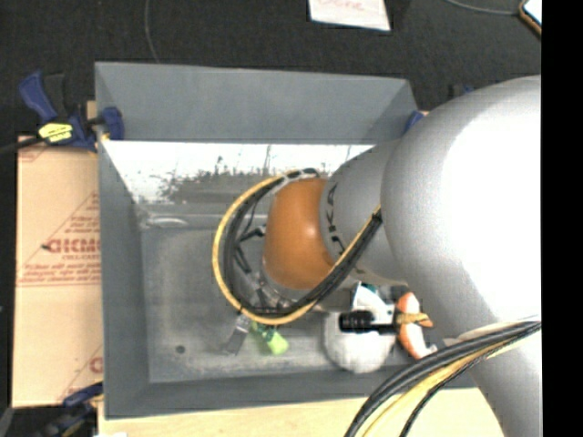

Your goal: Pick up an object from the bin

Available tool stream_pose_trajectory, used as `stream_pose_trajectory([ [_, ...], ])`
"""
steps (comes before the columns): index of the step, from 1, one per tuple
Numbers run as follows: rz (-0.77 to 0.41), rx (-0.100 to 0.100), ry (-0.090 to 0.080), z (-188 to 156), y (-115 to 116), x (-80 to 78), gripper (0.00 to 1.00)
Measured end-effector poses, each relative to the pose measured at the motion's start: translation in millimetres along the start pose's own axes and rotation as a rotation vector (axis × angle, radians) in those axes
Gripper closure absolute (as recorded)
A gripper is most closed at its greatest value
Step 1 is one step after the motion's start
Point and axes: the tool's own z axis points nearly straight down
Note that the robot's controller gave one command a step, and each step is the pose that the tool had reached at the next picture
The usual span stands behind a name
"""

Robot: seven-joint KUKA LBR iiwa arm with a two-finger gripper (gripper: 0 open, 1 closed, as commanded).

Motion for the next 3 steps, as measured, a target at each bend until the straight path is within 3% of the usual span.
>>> stream_pose_trajectory([
  [1, -0.088, -0.004, -0.006, -3, 9, -5.3, 1.00],
  [3, -0.089, 0.003, 0.004, -18, 7, -2.6, 1.00],
])
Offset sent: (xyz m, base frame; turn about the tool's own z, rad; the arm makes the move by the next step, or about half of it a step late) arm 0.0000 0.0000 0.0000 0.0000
